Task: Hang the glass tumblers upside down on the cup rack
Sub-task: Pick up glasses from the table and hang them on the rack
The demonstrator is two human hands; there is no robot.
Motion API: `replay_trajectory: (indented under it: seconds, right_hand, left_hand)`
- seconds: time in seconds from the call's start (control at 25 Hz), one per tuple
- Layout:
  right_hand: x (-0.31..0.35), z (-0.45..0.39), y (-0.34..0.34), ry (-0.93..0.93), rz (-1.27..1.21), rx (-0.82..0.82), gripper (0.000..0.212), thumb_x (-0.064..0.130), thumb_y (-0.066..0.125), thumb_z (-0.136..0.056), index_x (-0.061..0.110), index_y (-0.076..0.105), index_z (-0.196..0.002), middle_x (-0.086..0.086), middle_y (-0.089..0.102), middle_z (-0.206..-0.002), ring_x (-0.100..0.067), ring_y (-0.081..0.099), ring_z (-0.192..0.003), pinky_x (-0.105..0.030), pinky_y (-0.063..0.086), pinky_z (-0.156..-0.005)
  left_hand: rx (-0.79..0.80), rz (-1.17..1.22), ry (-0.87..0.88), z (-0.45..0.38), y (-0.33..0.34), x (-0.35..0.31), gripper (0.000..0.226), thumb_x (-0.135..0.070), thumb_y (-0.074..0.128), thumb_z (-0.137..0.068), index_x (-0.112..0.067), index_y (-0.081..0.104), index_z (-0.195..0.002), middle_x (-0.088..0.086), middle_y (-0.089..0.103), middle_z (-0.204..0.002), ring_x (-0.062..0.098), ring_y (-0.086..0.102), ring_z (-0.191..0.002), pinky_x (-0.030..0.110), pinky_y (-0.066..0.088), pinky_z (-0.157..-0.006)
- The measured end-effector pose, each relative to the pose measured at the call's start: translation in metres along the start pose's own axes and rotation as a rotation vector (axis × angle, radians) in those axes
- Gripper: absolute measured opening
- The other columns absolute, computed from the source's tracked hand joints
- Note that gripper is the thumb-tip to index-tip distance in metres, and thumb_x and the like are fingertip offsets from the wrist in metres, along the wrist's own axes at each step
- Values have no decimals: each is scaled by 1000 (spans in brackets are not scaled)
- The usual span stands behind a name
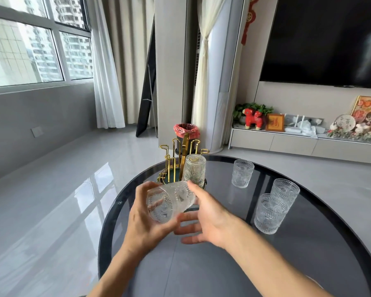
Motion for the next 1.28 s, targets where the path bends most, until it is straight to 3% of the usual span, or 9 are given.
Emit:
replay_trajectory:
  seconds: [0.16,0.32,0.44,0.6,0.76,0.84,1.0,1.16,1.28]
  right_hand:
    - [-2,-11,-1,-48,-143,-99,64,67,67,-67,20,69,-110,-19,72,-108,-29,71,-80,-35,55,-61]
    - [15,-22,-21,-252,-258,-203,63,57,67,-68,21,60,-119,-17,70,-109,-27,70,-78,-32,54,-52]
    - [63,-22,-59,-430,-328,-310,72,57,70,-62,19,55,-121,-18,69,-111,-30,70,-83,-29,52,-46]
    - [135,-17,-124,-607,-161,-603,57,58,75,-64,28,49,-106,-10,65,-105,-26,67,-82,-28,51,-43]
    - [180,-31,-156,-792,212,-793,61,57,73,-65,40,43,-116,2,62,-120,-26,61,-100,-47,56,-79]
    - [197,-43,-154,-895,415,-803,60,56,73,-67,44,43,-117,14,57,-120,-20,56,-104,-39,47,-86]
    - [212,-72,-138,-999,663,-736,62,50,77,-69,43,44,-121,20,52,-115,-9,48,-101,-27,35,-80]
    - [214,-93,-131,-1009,754,-676,63,45,81,-69,37,49,-122,14,55,-113,-13,51,-102,-28,39,-80]
    - [210,-106,-131,-956,815,-637,65,46,84,-66,37,53,-122,6,61,-125,-19,55,-109,-29,41,-84]
  left_hand:
    - [94,-2,110,8,18,-20,74,-45,88,-64,-34,45,-123,-12,55,-125,18,58,-119,27,49,-98]
    - [139,185,32,4,24,-17,48,-55,61,-89,-23,56,-125,-2,61,-133,25,56,-127,43,48,-101]
    - [54,161,-26,-22,17,-10,34,-47,49,-97,-24,64,-117,0,67,-122,21,62,-118,38,50,-97]
    - [95,-34,-161,-103,38,8,42,-45,42,-101,-14,68,-111,6,70,-109,24,64,-105,50,51,-94]
    - [342,-421,-26,-175,94,14,48,-42,35,-105,-11,70,-111,11,65,-123,29,58,-116,46,45,-99]
    - [414,-539,8,-195,112,28,51,-42,31,-105,-9,70,-104,14,65,-120,33,57,-117,47,44,-101]
    - [407,-623,101,-211,117,44,54,-45,28,-106,-13,70,-95,10,72,-96,30,66,-84,44,53,-81]
    - [422,-577,118,-212,111,50,55,-47,26,-104,-16,70,-117,7,72,-124,28,68,-104,42,54,-86]
    - [401,-590,128,-208,111,50,53,-41,29,-106,-5,68,-106,13,72,-117,33,68,-99,45,54,-83]
Point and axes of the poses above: each hand's wrist, its own z-axis away from the middle knuckle, its own y-axis out of the palm, x = y × z, the point moved 9 cm from there along -z, towards the middle knuckle
